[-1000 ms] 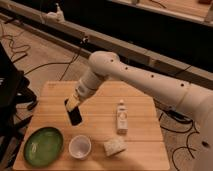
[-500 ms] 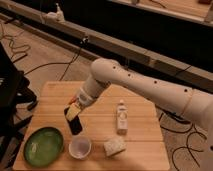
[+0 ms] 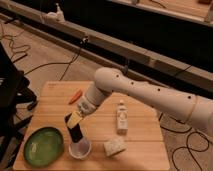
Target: Place the eraser in the ceramic cup
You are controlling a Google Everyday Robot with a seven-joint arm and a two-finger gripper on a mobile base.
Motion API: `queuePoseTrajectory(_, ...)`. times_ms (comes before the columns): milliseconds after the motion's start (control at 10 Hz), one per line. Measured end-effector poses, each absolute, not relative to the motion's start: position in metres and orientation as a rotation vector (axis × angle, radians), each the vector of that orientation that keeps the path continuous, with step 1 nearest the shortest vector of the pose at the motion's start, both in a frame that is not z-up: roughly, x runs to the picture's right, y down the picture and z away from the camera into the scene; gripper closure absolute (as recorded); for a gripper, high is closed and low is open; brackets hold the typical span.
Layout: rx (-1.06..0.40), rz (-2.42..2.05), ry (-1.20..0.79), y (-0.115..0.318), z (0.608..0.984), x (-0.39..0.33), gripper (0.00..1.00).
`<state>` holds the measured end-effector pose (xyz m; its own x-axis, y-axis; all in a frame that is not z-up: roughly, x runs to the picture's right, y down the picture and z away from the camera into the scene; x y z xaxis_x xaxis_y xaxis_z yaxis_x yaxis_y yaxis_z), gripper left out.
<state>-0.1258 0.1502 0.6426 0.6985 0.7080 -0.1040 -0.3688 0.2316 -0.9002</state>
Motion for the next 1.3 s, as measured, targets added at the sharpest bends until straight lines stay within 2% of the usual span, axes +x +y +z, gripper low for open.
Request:
queuePoseTrajectory(600,-1.111,0.794,-0.386,0.185,0.656,-0.116,1.00)
queuePoseTrajectory(700,-1.111,0.795,-0.391,0.188,0.656,-0.115,0.97)
queuePoseTrajectory(900,-1.111,0.788,-0.406,0.193,0.656,-0.115,0.78)
queuePoseTrajectory(1100,-1.113,0.776,-0.421,0.198,0.654,-0.114,0.54)
queuePoseTrajectory(1300,-1.113,0.772,-0.429,0.200,0.652,-0.113,0.37)
